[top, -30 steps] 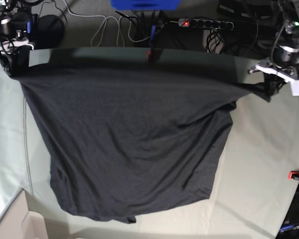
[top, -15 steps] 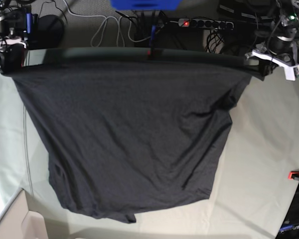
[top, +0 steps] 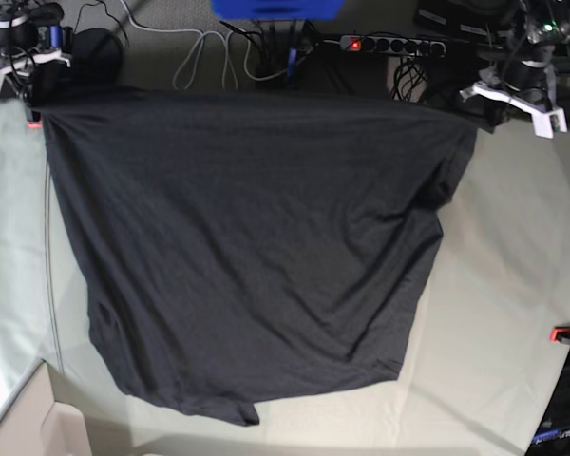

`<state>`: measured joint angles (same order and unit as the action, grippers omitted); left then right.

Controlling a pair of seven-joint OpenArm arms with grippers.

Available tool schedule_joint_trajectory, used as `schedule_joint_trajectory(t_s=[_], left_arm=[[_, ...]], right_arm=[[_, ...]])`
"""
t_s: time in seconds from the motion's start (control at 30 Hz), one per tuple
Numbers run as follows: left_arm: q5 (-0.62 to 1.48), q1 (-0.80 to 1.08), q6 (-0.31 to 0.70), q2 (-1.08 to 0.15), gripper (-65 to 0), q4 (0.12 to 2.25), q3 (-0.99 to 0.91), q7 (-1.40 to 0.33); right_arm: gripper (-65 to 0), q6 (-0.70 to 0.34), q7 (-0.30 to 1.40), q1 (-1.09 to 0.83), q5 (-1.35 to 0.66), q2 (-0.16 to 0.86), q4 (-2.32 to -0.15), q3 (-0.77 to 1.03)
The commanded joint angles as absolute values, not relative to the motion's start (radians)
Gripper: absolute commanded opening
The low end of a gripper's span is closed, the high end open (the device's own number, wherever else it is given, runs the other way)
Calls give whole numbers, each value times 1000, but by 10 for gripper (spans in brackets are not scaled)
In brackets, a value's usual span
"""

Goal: Layout the t-shirt on the table in an organized manner, then fold the t-shirt properly
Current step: 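Pull the held edge taut with both grippers and lay it down, then move the left gripper along the shirt side and grasp its lower corner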

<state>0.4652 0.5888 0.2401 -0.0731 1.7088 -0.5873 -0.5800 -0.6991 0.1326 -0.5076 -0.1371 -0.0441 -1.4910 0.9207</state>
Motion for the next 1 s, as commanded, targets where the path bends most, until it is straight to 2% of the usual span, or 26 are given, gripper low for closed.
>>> schedule_joint_trajectory(t_s=[0.0, 0.03, 0.1, 0.27, 0.4, 0.57, 0.73, 0.97], left_arm=[[472, 596, 242, -82, -649, 1724, -591, -559], [472, 596, 242, -82, -648, 1724, -590, -561], [472, 596, 242, -82, -616, 1724, -590, -561], [472, 610, 242, -82, -403, 1728, -595, -561], [472, 615, 242, -82, -294, 1774, -625, -561], [483, 547, 242, -81, -288, 1851, -680, -561], [493, 332, 236, -82, -286, 1850, -648, -561], [318, -31, 231, -82, -285, 1613, -446, -561]], right_arm=[[-650, -698, 108, -519, -151, -30, -1504, 929], [-649, -698, 108, -519, -151, -30, -1504, 929], [-601, -698, 110, -519, -151, -30, -1504, 929], [-444, -698, 104, -522, -153, -30, -1504, 935], [-402, -698, 102, -518, -154, -30, -1506, 941], [-401, -698, 102, -515, -232, -33, -1509, 995], [-400, -698, 102, -515, -251, -28, -1509, 998], [-400, -698, 102, -522, -249, -28, -1509, 998]])
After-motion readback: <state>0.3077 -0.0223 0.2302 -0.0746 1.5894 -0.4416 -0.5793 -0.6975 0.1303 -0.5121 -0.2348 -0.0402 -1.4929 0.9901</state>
